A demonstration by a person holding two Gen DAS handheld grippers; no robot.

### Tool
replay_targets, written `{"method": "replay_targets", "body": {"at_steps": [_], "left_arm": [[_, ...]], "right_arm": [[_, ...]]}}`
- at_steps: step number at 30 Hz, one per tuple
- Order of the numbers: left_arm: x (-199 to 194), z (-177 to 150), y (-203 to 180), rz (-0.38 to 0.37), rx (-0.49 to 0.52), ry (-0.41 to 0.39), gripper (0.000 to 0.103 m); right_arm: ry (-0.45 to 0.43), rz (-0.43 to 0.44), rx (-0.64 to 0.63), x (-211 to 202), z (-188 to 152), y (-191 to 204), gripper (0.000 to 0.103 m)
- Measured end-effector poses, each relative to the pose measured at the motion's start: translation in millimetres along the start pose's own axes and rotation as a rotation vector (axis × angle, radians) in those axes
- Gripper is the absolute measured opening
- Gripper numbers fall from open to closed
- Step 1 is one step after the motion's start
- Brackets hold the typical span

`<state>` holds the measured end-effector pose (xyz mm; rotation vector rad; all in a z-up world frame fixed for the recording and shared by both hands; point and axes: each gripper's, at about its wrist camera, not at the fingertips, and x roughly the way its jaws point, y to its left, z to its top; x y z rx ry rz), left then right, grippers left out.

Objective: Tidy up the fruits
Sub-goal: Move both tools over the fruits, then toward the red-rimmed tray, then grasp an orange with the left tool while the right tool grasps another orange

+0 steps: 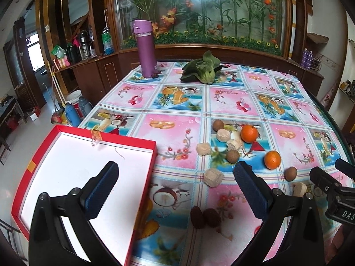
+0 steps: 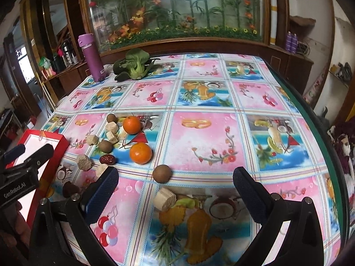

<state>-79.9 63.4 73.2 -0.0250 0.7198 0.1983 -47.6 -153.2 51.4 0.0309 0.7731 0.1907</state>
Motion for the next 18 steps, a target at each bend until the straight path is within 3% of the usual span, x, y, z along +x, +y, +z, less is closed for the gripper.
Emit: {"method": "replay_targets", "body": {"at_steps": [11,13,16,18], "left_arm": [[19,26,4,0.011,0.044,0.01,0.103],[27,40,2,0.006,0.083,0.007,0.103],[44,58,-8,-0.013,0.155,0.031,0.103],[55,67,-15,-0.038,0.2,0.051,0.103]], "right_arm": [[-0.045,0.04,-0.137,17,11,24,0.102],[-0.041,0.052,-0.168,27,12,28,0.097],[-0.007,0.074,-0.197,43,14,34,0.08],[0.034,0.099,-0.214,55,15,41,0.061]]}}
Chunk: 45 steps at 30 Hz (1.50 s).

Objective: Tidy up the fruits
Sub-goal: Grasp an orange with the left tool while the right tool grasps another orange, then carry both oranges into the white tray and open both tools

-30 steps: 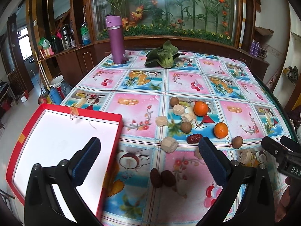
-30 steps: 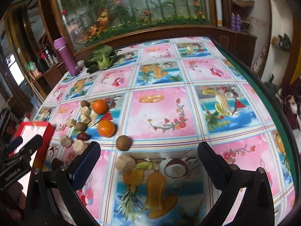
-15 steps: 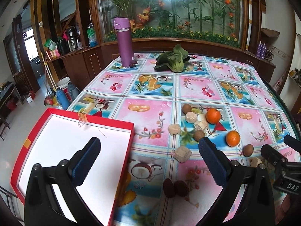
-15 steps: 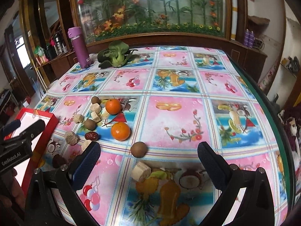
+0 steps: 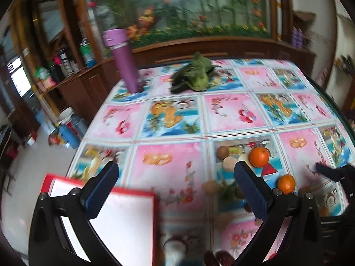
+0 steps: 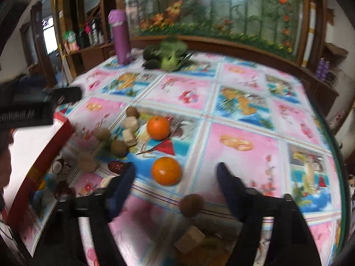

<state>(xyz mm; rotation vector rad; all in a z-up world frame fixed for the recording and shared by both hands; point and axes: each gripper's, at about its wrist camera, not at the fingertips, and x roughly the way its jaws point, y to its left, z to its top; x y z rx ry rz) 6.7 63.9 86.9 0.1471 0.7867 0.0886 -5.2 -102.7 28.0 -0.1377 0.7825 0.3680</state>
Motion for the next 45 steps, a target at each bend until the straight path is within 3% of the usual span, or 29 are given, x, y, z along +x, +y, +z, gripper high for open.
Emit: {"method": "replay_targets", "body": {"at_steps": [4,8,15,17,18,26,31,34,40,45], "left_arm": [[18,9,-14,-0.026,0.082,0.027,0.103],[34,13,-31,-0.106,0.121,0.062,0.103],[62,19,-70,-0.22,0.21,0.135,0.103],[64,20,-77,-0.243,0.222,0.138,0.099],[64,20,-80,-0.264,0.228,0.138,0.092],[78,15,-95,-0.337,0.265,0.198,0.067],[88,11,-96,-0.399,0.219,0.24,0.042],[86,11,-99,-0.404,0.221,0.234,0.036],[73,11,-92,-0.402,0.194,0.203,0.036],[44,10,-67,-0.381,0.1,0.148,0.036]], "right_arm": [[0.04,0.013,-0.006,15,0,3,0.057],[0.061,0.01,0.0,20,-4,-2,0.056],[0.075,0.058,0.031,22,-6,-9,0.041],[0.078,0.087,0.048,21,-7,-11,0.035],[0.08,0.097,0.055,21,-7,-12,0.034],[0.095,0.129,0.107,17,-10,-17,0.032],[0.088,0.13,0.111,18,-9,-17,0.031],[0.083,0.132,0.112,18,-9,-17,0.031],[0.069,0.136,0.119,17,-9,-18,0.03],[-0.018,0.156,0.115,1,-7,-16,0.03]]}}
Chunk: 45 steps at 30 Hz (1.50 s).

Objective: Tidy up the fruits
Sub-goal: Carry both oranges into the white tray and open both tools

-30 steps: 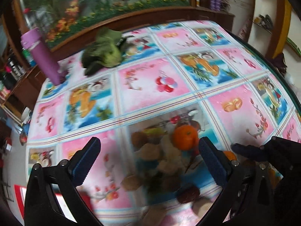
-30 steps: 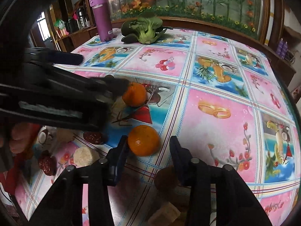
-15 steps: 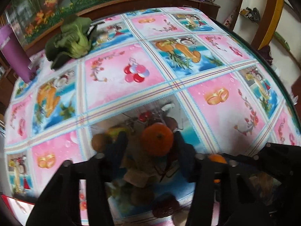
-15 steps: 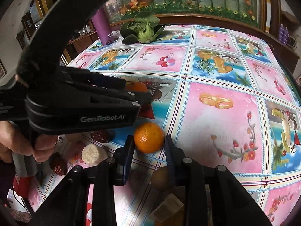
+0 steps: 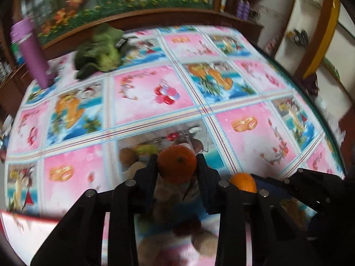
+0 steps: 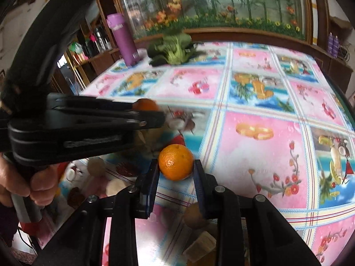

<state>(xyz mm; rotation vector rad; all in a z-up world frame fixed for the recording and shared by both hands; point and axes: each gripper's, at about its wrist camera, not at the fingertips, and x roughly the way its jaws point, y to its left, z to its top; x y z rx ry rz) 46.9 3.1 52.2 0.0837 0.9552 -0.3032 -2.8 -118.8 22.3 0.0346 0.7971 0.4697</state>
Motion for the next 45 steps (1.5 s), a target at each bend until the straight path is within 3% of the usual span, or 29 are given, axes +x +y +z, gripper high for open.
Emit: {"method": "replay_targets", "body": {"at_steps": [5,9,11,14,20,25,30,45], "left_arm": [[-58,-29,17,0.069,-0.103,-0.082,0.036],[-101,-68,30,0.182,-0.164,-0.13,0.036],[-115,-86,36,0.238,-0.174,-0.142,0.036],[-134,-111,52,0.254,-0.229,-0.156,0.036],[-165,-157,91,0.364,-0.308,-0.176,0.036],[-175,-188,126,0.432,-0.373,-0.169,0.036],[-171,-209,149,0.452,-0.422,-0.14,0.036],[-148,-238,178,0.472,-0.496,-0.062,0.036]], "right_arm": [[-0.045,0.005,0.006,-12,3,11,0.03],[-0.053,0.058,0.013,-21,1,34,0.03],[-0.037,0.091,-0.005,-21,-1,53,0.03],[-0.015,0.133,-0.052,-17,-2,87,0.03],[-0.002,0.183,-0.146,-11,1,149,0.03],[0.05,0.223,-0.215,5,-6,199,0.03],[0.101,0.241,-0.264,25,-16,235,0.03],[0.198,0.193,-0.3,45,-36,263,0.032]]}}
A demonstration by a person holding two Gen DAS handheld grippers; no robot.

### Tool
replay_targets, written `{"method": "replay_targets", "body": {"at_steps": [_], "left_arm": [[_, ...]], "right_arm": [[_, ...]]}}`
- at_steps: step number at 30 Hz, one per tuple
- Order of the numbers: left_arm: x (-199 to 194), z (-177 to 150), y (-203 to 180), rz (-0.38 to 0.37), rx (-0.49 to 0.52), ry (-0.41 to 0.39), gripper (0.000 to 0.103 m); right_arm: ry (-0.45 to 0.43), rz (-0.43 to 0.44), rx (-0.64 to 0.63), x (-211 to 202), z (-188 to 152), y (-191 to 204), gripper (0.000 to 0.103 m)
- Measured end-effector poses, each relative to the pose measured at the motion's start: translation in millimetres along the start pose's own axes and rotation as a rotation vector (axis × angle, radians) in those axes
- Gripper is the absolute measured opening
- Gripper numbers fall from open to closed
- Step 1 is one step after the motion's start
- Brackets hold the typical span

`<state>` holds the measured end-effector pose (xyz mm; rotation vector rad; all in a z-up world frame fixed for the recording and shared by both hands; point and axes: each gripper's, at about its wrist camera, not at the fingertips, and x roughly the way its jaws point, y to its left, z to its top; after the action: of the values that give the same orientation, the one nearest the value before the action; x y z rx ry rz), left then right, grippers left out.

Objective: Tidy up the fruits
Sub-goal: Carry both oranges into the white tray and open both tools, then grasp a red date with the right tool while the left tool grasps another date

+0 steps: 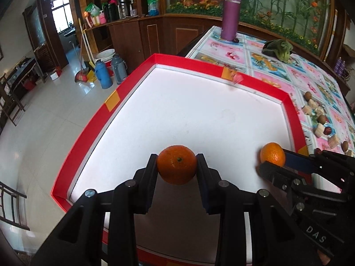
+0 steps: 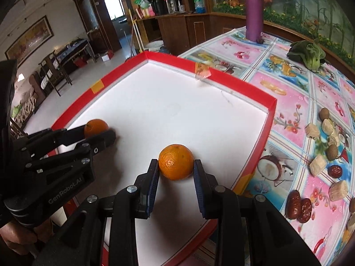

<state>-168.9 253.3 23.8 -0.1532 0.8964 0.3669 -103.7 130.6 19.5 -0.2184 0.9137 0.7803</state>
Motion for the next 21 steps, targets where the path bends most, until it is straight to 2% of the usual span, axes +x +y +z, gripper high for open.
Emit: {"method": "replay_targets", "body": {"at_steps": [2,3,6,9,12,16,21], "left_arm": [[0,-3,1,0.013,0.0,0.0,0.038],[0,-3,1,0.022,-0.002,0.003,0.043],[-5,-5,4,0.057,-0.015,-0.01,0.072],[-17,-7,7,0.077,-0.019,-0.055,0.085],[-31,-9,9,0.074,-0.031,-0.097,0.089],[-54,-9,5,0.05,-0.041,-0.163,0.101],[-83,-6,-13,-0.046,-0.056,-0.234,0.103]], "right_arm": [[0.0,-0.017,-0.017,0,-1,3,0.032],[0.002,-0.025,-0.027,-1,-1,5,0.032],[0.023,-0.025,-0.03,-3,-4,3,0.038],[0.003,-0.03,-0.023,-13,-7,-3,0.042],[-0.041,-0.02,-0.011,-32,-11,-13,0.048],[-0.12,-0.033,0.006,-66,-25,-35,0.052],[-0.197,-0.1,0.068,-115,-54,-82,0.053]]}}
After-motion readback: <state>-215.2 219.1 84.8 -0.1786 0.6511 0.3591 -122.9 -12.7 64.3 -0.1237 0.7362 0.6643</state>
